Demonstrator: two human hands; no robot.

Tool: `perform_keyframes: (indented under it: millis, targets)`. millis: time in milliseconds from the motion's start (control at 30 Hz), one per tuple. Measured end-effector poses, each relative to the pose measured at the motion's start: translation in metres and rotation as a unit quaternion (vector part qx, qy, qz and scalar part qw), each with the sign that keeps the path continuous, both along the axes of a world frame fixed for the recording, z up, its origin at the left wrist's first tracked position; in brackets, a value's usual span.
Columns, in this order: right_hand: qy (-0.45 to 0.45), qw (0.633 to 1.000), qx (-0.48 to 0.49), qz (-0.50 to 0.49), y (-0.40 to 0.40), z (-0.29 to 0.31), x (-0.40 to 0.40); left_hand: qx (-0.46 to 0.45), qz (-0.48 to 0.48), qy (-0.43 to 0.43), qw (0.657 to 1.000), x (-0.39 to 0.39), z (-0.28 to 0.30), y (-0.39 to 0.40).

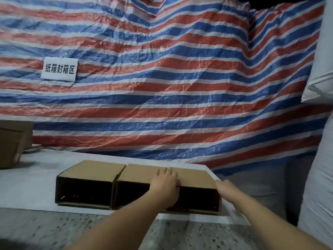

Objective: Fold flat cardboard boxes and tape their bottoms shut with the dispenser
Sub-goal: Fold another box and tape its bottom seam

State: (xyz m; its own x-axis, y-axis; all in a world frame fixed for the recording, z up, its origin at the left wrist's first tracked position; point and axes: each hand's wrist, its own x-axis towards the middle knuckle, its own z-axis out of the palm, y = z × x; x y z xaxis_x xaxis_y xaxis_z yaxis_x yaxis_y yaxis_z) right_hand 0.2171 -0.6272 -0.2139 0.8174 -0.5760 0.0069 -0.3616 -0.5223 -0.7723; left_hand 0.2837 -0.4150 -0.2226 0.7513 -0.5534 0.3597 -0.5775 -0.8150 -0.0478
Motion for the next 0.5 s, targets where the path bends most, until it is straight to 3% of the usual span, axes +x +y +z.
perform_keyframes:
  millis: [267, 400, 500]
  targets:
    - [-0.107, 0.975, -0.189, -0.052, 0.068, 0.093, -0.058, -0.046, -0.05, -0.051, 0.996, -0.085, 0.093, 0.076]
    - [-0.181, 0.965, -0.191, -0.016, 0.139, 0.161, -0.105, -0.028, -0.036, -0.131, 0.99, -0.147, 0.152, 0.147]
    - [-0.2, 0.96, -0.191, 0.029, 0.197, 0.192, -0.147, -0.072, -0.009, -0.161, 0.984, -0.197, 0.18, 0.198]
